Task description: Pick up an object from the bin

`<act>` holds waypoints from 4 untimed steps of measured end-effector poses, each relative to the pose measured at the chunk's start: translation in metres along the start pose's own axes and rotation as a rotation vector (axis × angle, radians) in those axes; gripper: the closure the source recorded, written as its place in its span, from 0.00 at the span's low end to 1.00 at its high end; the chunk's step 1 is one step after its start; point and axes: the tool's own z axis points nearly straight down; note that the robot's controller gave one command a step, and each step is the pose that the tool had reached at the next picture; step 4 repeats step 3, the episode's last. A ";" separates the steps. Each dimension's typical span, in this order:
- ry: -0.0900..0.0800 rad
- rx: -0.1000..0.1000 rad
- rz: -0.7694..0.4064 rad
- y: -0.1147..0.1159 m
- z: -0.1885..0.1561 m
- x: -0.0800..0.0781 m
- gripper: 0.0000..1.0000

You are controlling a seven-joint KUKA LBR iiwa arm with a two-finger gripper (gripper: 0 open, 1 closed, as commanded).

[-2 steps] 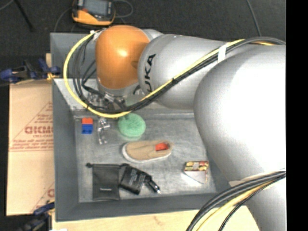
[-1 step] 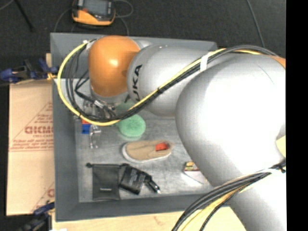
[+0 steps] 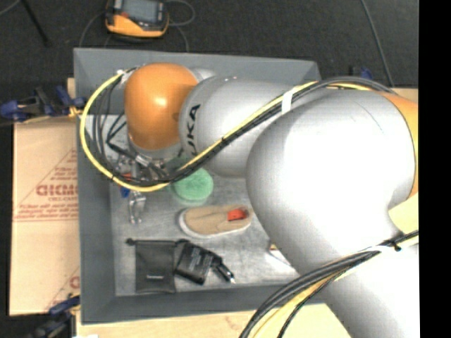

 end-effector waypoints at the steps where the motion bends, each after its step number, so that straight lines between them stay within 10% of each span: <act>1: -0.011 -0.005 0.163 -0.012 -0.005 0.011 1.00; 2: -0.011 -0.005 0.164 -0.012 -0.005 0.011 1.00; 3: -0.011 -0.002 0.156 -0.017 -0.197 0.007 1.00; 4: -0.011 -0.002 0.156 -0.017 -0.197 0.007 1.00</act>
Offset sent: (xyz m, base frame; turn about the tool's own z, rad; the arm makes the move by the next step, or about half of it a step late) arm 0.0000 0.0000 0.0000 0.0000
